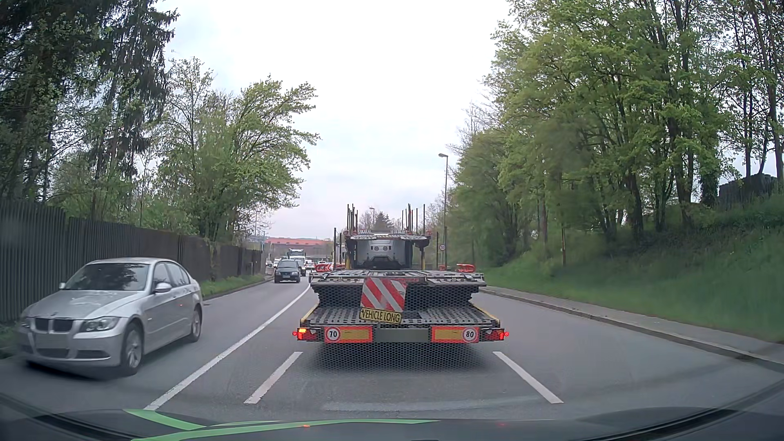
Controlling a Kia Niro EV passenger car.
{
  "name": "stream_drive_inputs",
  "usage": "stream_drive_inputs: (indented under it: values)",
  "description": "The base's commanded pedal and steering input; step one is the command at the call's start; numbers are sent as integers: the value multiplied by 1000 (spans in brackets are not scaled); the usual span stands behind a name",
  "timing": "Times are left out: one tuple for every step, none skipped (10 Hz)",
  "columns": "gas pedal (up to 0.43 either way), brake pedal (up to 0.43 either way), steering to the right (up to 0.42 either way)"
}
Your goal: Follow the waypoints while adhering to traffic rules and regulations
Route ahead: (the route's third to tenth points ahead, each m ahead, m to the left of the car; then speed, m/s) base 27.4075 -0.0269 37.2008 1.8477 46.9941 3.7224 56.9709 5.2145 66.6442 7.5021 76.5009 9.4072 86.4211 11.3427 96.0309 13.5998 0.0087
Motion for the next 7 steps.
stream_drive_inputs:
  values:
    - [0, 335, -11]
    - [0, 335, -11]
    - [0, 329, -11]
    - [0, 323, -11]
    - [0, 317, -11]
    - [0, 311, -11]
    - [0, 311, -11]
